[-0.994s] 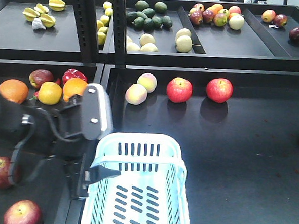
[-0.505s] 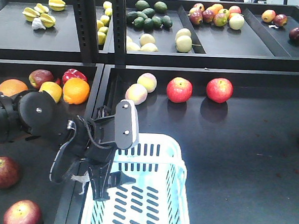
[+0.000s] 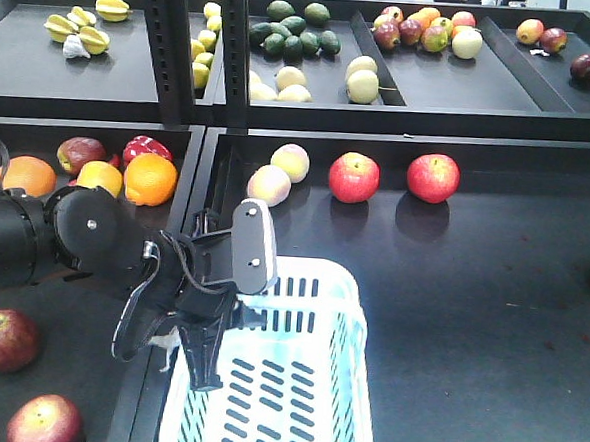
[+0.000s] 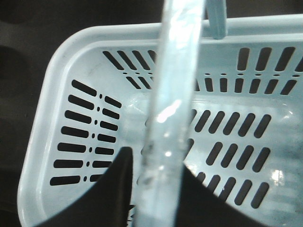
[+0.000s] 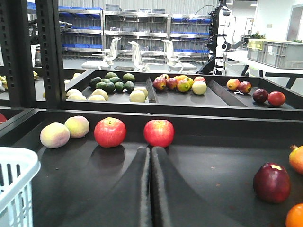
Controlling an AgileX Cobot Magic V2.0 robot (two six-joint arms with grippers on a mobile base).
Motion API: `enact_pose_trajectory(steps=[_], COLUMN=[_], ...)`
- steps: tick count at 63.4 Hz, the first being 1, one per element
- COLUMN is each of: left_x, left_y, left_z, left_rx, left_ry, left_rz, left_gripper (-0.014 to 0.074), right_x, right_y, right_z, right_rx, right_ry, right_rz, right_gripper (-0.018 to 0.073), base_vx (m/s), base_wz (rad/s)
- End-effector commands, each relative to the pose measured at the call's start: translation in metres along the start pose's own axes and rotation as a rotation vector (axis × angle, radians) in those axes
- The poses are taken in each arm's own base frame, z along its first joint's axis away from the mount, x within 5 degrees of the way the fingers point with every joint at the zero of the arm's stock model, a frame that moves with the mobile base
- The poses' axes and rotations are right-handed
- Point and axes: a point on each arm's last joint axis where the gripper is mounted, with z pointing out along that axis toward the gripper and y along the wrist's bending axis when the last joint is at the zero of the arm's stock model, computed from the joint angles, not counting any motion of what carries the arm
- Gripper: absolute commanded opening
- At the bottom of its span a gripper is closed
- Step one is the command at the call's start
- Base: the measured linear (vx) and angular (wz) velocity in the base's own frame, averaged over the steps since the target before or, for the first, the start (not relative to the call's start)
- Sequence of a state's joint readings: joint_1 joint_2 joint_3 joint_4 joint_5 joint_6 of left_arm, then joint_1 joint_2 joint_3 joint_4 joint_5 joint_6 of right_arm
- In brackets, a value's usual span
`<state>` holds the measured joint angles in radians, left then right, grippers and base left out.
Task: Pick three apples into basket with both arms
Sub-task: 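Close the left gripper on the handle and lift the basket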
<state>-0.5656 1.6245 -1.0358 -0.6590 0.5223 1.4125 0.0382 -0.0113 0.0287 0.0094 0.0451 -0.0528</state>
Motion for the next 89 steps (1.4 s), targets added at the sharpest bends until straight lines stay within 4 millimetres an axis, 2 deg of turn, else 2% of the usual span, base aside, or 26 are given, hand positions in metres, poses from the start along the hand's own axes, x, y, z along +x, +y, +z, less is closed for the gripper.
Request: enact_pose_trajectory(steps=[1,14,23,36,54,73,89], left_x=[-0.016,-0.019,-0.027,-0.036,-0.039,-0.037,-0.033], left_y=[0.009,0.008,0.008,0.002,-0.015,-0.042,-0.067], left_z=[-0.015,-0.022,-0.043,-0.089,-0.152,-0.217,-0.258], left_rx=[-0.079,-0.093,-0.135,-0.23,-0.344,-0.473,-0.549], left_ry=[-0.065,-0.08,-0.119,-0.143,-0.135,-0.198,-0.271], left_rz=[-0.007,0.0,0.018,0.139,0.217,0.227,0.253], left_gripper=[-0.0009,-0.0008,-0.0008,-0.0008,-0.0008,-0.0008,-0.0008], right_x=[-0.002,-0.002,-0.002,-0.002,-0.002,-0.002,-0.002], right_y=[0.0,0.0,0.0,0.0,0.0,0.0,0.0], right_z=[0.0,0.0,0.0,0.0,0.0,0.0,0.0], right_rx=[0.007,0.007,0.007,0.007,0.007,0.007,0.007], right_ry=[-0.058,-0.058,-0.058,-0.058,-0.058,-0.058,-0.058], right_rz=[-0.011,-0.011,-0.011,-0.011,-0.011,-0.011,-0.011], right_gripper=[-0.0009,-0.0009,-0.0009,-0.0009,-0.0009,-0.0009,-0.0009], base_vx=[0.0,0.0,0.0,0.0,0.0,0.0,0.0], base_wz=[0.0,0.0,0.0,0.0,0.0,0.0,0.0])
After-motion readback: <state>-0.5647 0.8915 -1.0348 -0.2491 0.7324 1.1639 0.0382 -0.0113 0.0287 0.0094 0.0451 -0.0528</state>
